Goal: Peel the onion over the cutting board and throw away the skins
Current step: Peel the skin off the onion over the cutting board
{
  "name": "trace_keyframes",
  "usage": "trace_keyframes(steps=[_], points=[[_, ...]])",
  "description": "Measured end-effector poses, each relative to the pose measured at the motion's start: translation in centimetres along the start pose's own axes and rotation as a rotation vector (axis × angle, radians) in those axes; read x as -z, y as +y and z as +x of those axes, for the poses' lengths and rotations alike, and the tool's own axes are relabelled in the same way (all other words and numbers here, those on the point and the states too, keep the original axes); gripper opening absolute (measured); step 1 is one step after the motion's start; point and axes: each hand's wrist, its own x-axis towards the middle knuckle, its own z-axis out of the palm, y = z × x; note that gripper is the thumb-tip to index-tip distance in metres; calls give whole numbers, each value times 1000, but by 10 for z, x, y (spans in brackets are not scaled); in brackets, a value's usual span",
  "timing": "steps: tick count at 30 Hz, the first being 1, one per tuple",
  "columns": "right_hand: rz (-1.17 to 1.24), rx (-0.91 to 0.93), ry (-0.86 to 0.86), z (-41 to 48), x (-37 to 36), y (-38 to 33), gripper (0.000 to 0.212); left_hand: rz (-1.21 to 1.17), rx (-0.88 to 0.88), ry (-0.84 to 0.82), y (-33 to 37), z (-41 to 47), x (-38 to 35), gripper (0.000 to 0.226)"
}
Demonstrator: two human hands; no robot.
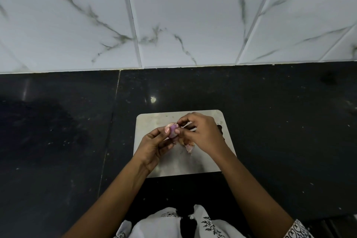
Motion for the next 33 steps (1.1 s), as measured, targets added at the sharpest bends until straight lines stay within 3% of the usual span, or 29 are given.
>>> trace_keyframes(steps=[7,16,18,20,22,30,33], points=[[-196,-40,41,-4,2,-15,11,8,-56,31,-4,0,2,34],[-374,-67,-89,1,7,-29,17,44,-80,-35,-1,-1,6,36],[-396,-67,-120,4,8,-32,17,41,-90,-61,1,-1,10,46],[-410,-74,-124,8,11,-30,14,30,-91,-93,1,0,13,71],[-409,-95,-113,15,15,-24,9,6,-76,-115,-2,0,16,78],[-289,-112,-94,7,13,-3,14,-50,-51,-82,-10,4,17,65],[-343,-65,-184,1,10,0,15,-31,-45,-46,-10,3,16,38]])
